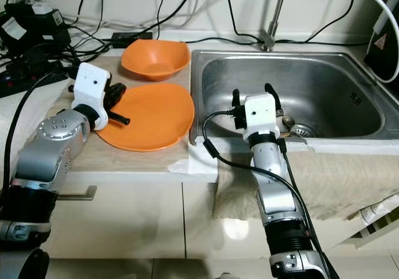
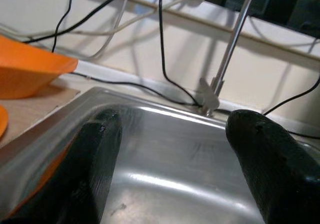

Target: Kitchen organization

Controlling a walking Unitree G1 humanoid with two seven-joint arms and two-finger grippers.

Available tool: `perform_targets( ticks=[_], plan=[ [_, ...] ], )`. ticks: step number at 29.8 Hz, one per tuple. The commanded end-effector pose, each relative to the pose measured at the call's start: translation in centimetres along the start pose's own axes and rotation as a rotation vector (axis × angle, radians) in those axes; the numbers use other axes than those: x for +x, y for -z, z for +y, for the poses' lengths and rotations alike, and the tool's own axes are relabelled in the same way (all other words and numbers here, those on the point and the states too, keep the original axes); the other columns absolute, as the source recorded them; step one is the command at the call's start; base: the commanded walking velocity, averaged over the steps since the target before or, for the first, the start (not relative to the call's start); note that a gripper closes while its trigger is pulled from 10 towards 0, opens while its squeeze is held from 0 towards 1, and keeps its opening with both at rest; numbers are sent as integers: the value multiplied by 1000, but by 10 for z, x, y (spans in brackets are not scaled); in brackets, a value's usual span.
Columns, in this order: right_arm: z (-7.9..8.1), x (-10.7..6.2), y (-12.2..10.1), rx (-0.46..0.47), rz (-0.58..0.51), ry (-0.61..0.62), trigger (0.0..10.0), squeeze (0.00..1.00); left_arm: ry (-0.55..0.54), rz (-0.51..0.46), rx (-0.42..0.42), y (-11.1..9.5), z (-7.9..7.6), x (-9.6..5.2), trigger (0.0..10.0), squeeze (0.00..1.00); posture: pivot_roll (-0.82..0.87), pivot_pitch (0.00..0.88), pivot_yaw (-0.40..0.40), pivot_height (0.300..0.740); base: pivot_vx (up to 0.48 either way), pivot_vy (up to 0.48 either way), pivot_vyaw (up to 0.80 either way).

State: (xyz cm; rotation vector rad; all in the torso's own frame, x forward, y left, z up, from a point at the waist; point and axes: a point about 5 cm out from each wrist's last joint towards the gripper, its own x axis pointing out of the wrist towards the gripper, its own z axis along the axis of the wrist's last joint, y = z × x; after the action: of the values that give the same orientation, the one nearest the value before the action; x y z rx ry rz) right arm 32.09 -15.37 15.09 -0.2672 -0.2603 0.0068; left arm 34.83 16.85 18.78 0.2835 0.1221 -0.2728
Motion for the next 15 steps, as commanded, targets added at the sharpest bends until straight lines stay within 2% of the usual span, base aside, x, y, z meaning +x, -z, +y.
perform_targets(
  ticks=[1, 3, 7, 15],
  plan=[
    [-1, 2, -3, 19, -12, -2, 10000, 0, 1, 32, 22, 1, 2, 1, 10000, 0, 55, 0, 11, 732, 0, 0, 0],
    [-2, 2, -3, 23, -8, -10, 10000, 0, -22, 79, 55, 8, 10, 0, 10000, 0, 56, 0, 7, 732, 0, 0, 0],
    [-1, 1, -1, 30, 5, -22, 10000, 0, -25, 123, 61, 16, 15, -6, 10000, 0, 60, 0, -1, 732, 0, 0, 0],
    [-2, 2, 0, 32, 12, -32, 10000, 0, -41, 155, 55, 22, 21, -14, 10000, 0, 67, 0, -13, 732, 0, 0, 0]
  ],
)
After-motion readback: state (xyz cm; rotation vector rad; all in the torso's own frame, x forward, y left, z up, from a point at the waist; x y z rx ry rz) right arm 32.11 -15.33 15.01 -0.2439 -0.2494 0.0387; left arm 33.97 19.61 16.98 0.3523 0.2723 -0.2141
